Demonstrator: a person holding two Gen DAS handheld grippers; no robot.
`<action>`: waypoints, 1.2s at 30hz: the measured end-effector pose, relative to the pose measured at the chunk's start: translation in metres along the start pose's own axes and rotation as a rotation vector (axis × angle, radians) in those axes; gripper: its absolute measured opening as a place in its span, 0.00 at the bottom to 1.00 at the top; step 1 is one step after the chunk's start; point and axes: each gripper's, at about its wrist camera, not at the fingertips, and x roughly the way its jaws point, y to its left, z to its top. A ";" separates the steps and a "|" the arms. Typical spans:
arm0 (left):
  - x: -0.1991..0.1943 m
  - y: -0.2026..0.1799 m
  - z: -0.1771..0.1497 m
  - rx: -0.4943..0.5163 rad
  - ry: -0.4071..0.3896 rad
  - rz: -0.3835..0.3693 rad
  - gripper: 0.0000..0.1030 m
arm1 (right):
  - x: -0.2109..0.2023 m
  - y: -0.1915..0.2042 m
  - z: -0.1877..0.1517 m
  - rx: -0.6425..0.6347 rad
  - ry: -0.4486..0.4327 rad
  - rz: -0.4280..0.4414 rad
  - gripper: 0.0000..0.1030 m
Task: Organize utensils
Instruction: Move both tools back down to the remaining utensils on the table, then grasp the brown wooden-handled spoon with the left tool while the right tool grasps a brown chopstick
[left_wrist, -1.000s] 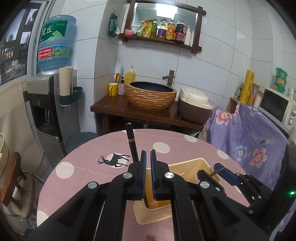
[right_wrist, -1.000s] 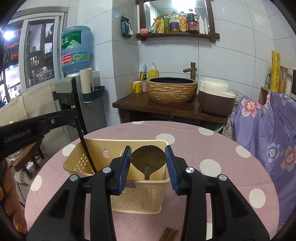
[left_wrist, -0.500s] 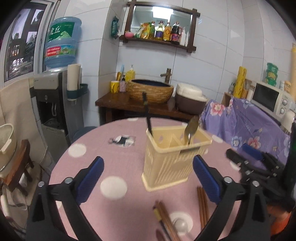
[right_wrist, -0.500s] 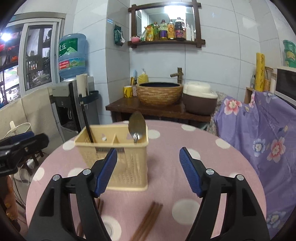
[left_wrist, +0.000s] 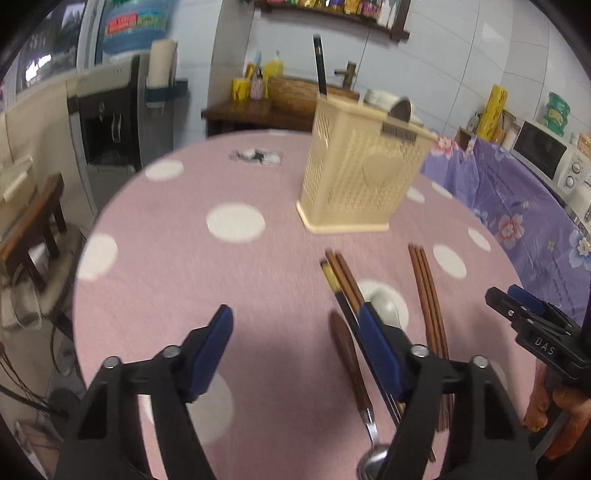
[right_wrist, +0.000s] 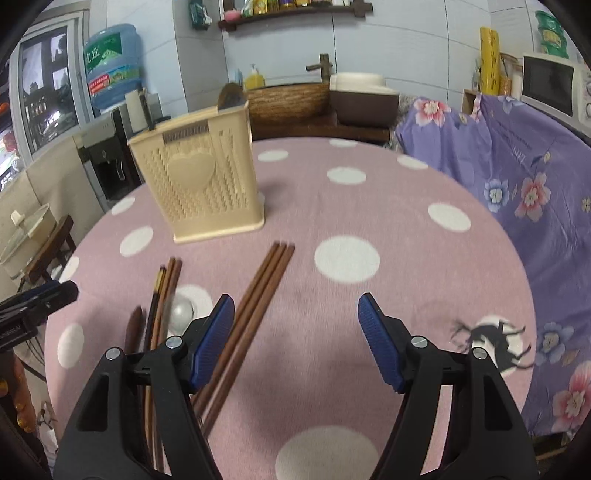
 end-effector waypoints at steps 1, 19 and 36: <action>0.003 -0.002 -0.004 -0.001 0.018 -0.010 0.58 | 0.002 0.001 -0.004 0.000 0.012 -0.002 0.67; 0.017 -0.020 -0.029 0.041 0.080 0.001 0.53 | 0.025 0.041 -0.039 -0.048 0.196 -0.017 0.54; 0.042 -0.038 -0.029 0.078 0.137 0.039 0.38 | 0.020 0.008 -0.025 0.014 0.161 -0.038 0.44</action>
